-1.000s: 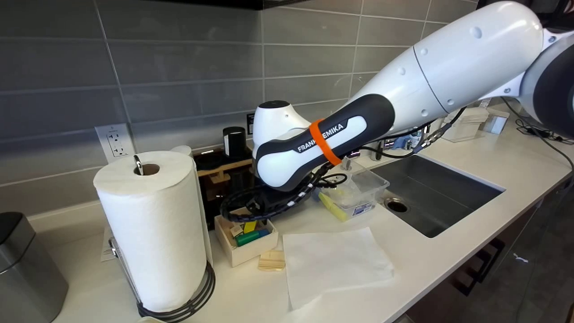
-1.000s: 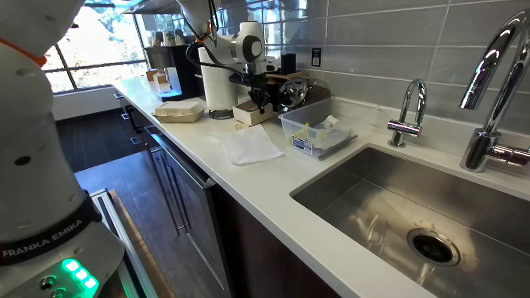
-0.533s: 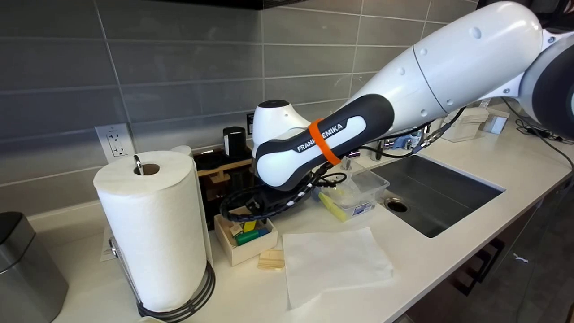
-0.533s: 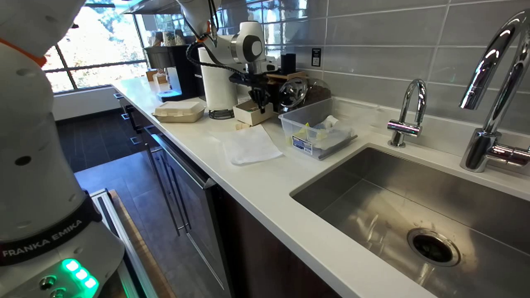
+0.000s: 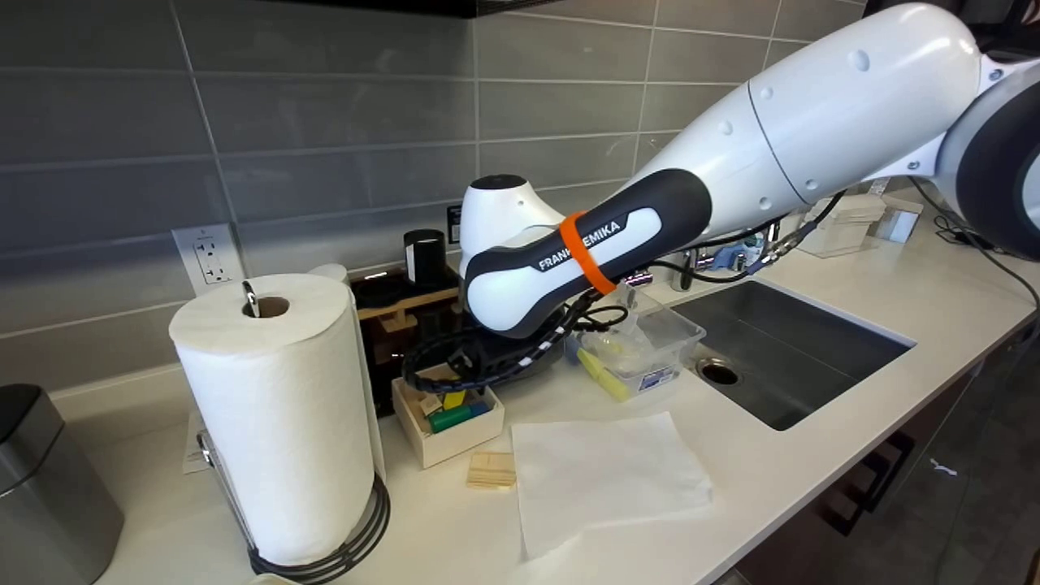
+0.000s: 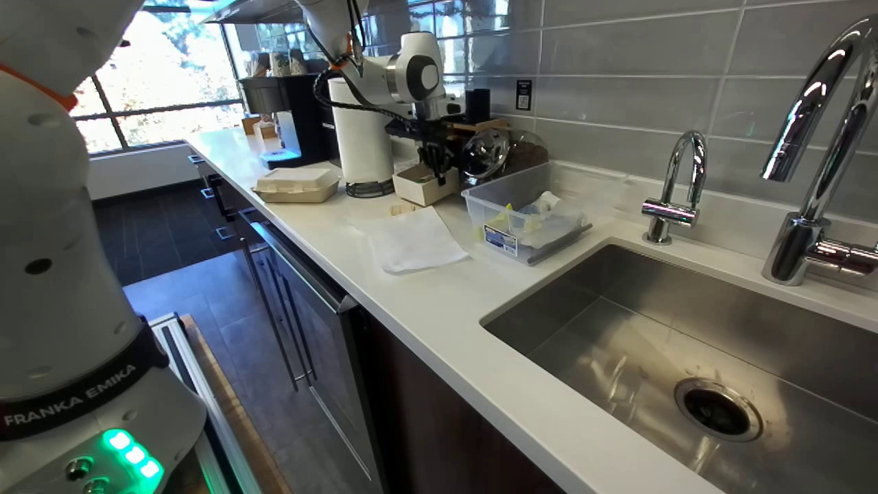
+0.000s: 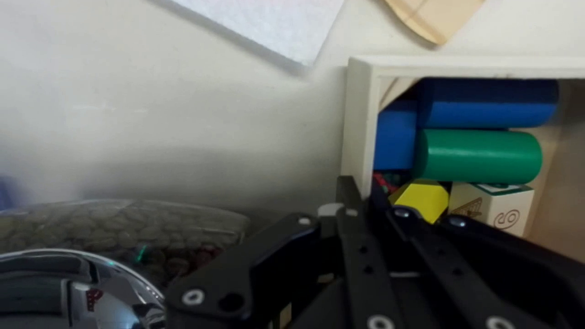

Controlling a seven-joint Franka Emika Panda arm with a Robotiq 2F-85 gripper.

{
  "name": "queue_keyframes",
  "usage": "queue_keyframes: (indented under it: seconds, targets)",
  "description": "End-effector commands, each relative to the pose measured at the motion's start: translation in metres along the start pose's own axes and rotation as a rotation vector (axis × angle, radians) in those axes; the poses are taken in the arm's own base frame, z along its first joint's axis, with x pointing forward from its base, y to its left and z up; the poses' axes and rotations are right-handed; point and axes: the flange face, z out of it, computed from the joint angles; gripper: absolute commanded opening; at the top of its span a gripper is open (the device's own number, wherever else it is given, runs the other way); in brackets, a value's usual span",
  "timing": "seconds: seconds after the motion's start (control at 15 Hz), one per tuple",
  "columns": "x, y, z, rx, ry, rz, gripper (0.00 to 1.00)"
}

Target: Remove the wooden box from on top of the take away pack and put it on the counter on the right

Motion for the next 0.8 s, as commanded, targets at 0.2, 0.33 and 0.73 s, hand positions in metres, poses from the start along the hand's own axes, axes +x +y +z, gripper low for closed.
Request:
queue_keyframes:
  seconds: [0.2, 0.33, 0.73]
  targets:
    - [0.0017, -0.0034, 0.0139, -0.02, 0.018, 0.012, 0.02]
    - [0.0013, -0.005, 0.0118, -0.017, 0.013, 0.01, 0.02]
    - [-0.005, -0.0067, 0.0089, -0.018, -0.033, 0.001, 0.02]
